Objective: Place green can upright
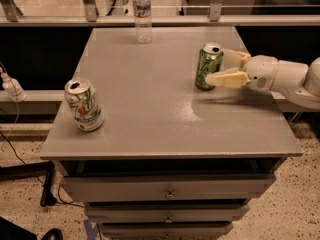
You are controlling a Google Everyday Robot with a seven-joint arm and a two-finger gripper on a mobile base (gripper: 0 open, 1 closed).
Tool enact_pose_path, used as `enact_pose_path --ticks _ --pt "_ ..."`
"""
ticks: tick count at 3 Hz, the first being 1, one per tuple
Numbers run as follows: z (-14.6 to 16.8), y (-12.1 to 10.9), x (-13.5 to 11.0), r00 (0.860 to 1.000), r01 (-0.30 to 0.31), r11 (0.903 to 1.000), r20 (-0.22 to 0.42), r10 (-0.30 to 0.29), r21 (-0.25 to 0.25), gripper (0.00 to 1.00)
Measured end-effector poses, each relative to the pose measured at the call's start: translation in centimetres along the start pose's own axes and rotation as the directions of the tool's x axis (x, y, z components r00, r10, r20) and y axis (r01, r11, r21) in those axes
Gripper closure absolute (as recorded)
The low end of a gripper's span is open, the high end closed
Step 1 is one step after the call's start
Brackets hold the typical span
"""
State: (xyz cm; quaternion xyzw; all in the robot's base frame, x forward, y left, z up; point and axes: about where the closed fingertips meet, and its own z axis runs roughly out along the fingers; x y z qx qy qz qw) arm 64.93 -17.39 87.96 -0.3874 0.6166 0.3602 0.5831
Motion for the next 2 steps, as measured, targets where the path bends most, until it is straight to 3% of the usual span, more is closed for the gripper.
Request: enact_pose_path --ticks 1,2 --pt "-3.3 -1.3 -0.9 0.998 0.036 0.9993 -0.058 -0.036 0.006 0.00" --pt "-8.6 -2.5 -2.6 0.989 0.089 0.9945 -0.123 -0.082 0.054 0.00"
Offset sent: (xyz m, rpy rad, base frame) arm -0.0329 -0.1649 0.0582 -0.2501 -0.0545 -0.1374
